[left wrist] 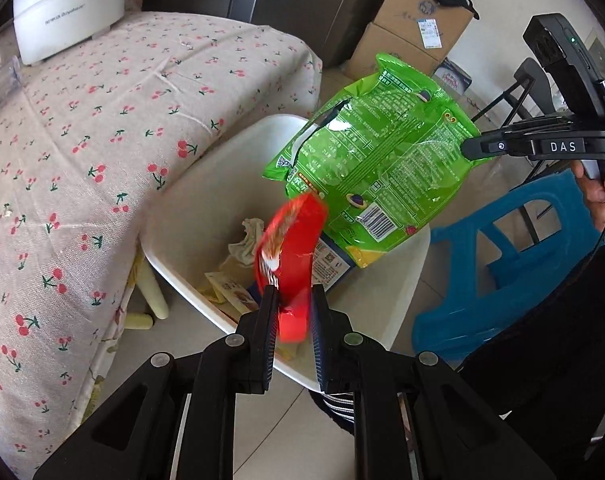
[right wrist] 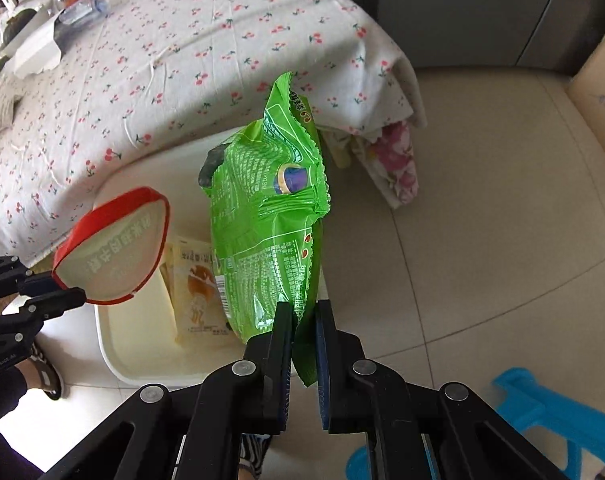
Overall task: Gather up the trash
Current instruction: 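Carry the red lid and green bag over the white bin and open both tools, then move both tools back to the table and grasp the silver sachet with the left tool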
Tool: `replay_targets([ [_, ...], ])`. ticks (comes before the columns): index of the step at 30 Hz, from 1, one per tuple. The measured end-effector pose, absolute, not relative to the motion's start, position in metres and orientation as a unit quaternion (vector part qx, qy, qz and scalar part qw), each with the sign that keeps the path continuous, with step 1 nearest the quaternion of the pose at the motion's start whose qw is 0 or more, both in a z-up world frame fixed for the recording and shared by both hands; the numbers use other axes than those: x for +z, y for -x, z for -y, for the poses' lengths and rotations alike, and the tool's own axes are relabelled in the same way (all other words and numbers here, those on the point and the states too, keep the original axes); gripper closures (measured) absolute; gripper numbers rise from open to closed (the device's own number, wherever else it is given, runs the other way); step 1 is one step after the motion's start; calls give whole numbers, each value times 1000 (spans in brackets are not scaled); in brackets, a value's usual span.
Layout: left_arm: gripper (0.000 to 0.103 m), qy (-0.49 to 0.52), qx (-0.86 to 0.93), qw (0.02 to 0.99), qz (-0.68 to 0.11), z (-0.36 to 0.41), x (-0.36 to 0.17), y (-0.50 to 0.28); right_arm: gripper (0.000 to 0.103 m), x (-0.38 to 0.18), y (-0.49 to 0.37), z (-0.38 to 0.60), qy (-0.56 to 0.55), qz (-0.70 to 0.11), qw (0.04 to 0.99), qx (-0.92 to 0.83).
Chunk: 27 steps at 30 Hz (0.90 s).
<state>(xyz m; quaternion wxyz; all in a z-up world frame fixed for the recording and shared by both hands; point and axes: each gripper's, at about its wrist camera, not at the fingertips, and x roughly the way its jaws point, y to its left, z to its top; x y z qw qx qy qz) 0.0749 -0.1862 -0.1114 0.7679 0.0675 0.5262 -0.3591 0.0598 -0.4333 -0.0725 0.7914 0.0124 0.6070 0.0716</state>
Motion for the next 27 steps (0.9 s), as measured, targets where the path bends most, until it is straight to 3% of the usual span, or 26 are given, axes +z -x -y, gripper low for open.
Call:
replay_targets([
  [5, 83, -74, -356, 770, -524, 188, -111, -81, 92, -83, -61, 435, -14, -617, 784, 64],
  [7, 63, -82, -351, 772, -524, 189, -110, -81, 88, -84, -64, 436, -18, -617, 785, 62],
  [8, 46, -85, -346, 775, -522, 188, -109, -80, 82, -84, -66, 435, -19, -616, 786, 59],
  [9, 36, -87, -340, 779, -520, 187, -108, -80, 73, -83, -68, 435, -20, -615, 786, 56],
  [10, 34, -89, -334, 783, -518, 185, -106, -79, 56, -82, -68, 436, -22, -613, 788, 52],
  [11, 33, -90, -329, 785, -518, 183, -105, -79, 46, -81, -69, 436, -24, -608, 792, 49],
  [18, 18, -93, -295, 803, -509, 162, -91, -79, 43, -70, -72, 432, -23, -593, 803, 49],
  [25, 7, -78, -254, 824, -500, 128, -73, -81, 35, -59, -79, 417, -17, -571, 819, 49],
  [27, 4, -70, -240, 831, -497, 115, -66, -83, 29, -54, -82, 409, -13, -562, 826, 50],
])
